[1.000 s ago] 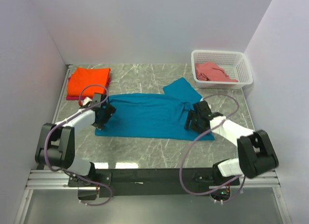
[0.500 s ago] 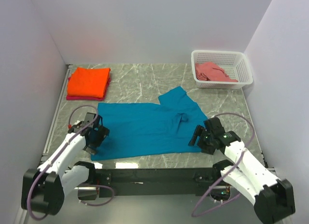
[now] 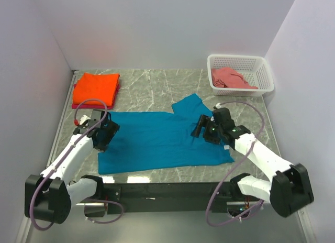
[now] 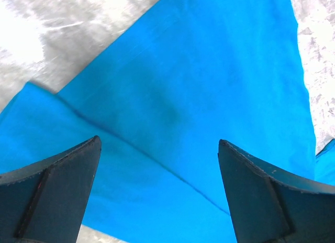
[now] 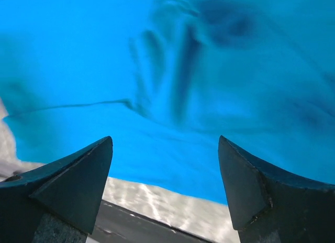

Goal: Fold and stack the t-shirts
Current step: Fold the tshirt

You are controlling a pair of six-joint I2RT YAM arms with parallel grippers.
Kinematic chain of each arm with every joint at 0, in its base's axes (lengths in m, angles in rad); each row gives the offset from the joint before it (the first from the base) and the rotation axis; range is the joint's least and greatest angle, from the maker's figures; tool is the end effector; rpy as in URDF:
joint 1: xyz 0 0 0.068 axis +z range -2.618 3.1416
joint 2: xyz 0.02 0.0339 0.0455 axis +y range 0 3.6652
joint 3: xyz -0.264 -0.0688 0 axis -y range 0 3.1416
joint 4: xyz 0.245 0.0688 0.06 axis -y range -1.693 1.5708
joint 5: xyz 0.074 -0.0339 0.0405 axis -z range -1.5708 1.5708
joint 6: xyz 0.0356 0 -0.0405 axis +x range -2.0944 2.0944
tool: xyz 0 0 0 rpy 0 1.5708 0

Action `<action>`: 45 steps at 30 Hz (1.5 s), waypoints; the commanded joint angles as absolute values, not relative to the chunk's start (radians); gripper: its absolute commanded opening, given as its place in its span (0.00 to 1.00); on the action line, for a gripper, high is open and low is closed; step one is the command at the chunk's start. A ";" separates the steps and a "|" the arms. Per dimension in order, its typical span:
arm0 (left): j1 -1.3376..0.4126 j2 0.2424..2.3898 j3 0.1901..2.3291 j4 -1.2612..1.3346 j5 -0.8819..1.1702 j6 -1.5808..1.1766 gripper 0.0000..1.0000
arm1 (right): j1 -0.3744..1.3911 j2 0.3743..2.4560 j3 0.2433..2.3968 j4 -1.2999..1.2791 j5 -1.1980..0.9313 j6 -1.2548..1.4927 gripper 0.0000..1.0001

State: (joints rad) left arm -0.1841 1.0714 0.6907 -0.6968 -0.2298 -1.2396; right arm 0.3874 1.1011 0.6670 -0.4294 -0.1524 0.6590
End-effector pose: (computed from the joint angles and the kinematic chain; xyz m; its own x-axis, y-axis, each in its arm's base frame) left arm 0.1930 -0.0277 0.2142 -0.3499 -0.8715 -0.3437 -0.7954 0.4702 -0.3826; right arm 0.2007 0.0877 0.2173 -0.8410 0.3105 -0.4431 0.0635 0.8699 0.4891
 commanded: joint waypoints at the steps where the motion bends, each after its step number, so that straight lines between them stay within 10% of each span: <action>1: -0.186 1.091 0.713 -0.609 -0.224 -1.203 0.99 | 0.428 1.187 0.684 -0.215 -0.232 0.693 0.88; 20: -0.164 1.077 0.703 -0.663 -0.301 -1.186 0.99 | 0.416 1.719 1.094 -0.173 0.167 0.670 0.88; 45: -0.103 1.143 0.750 -0.667 -0.341 -1.134 0.99 | 0.647 1.759 1.146 -0.426 0.202 0.564 0.72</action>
